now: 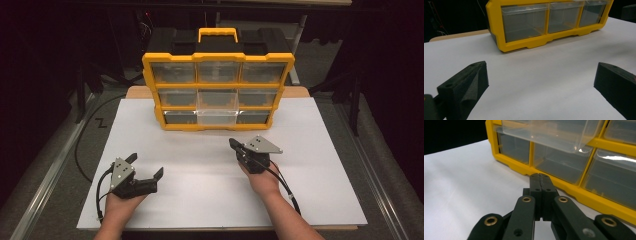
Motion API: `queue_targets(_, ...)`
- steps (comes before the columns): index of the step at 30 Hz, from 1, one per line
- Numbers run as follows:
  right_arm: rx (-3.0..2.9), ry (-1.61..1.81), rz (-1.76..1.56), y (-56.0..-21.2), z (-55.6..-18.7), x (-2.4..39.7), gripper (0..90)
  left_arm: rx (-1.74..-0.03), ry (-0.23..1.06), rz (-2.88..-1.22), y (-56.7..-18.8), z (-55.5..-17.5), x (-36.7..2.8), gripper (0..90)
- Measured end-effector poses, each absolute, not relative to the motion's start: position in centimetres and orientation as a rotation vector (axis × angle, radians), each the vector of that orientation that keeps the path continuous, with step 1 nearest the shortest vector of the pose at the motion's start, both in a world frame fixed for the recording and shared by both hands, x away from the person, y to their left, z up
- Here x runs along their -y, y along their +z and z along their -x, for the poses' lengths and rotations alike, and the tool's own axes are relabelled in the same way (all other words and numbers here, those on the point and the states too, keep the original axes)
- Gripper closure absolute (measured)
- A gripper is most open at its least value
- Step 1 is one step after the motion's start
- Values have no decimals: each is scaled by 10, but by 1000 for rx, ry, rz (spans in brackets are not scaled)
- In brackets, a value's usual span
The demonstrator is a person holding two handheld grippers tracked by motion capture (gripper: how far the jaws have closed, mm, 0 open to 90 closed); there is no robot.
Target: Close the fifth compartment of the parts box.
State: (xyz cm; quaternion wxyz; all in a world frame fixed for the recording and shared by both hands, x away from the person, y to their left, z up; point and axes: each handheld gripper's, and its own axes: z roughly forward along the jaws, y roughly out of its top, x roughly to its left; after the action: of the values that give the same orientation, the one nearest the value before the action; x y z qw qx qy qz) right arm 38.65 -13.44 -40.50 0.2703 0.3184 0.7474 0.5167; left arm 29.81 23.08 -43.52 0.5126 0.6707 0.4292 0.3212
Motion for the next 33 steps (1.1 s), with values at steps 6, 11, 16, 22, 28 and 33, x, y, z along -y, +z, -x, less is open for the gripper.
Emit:
queue_targets(6,-1999,1403,-851,-398,-390,127,900,-1024,768,-1609,-435,-297,-230,3)
queue_targets(11,-1993,1405,-837,-393,-392,121,900,-1021,769,-1605,-434,-297,-231,3)
queue_targets(16,-1983,1419,-829,-385,-396,115,900,-1021,768,-1601,-435,-298,-230,3)
queue_targets(22,-1972,1434,-813,-377,-398,108,900,-1017,762,-1599,-435,-297,-229,3)
queue_targets(28,-1966,1448,-815,-370,-400,104,900,-1012,765,-1591,-434,-296,-230,3)
queue_targets(33,-1959,1454,-807,-366,-401,100,900,-1004,763,-1592,-434,-296,-229,3)
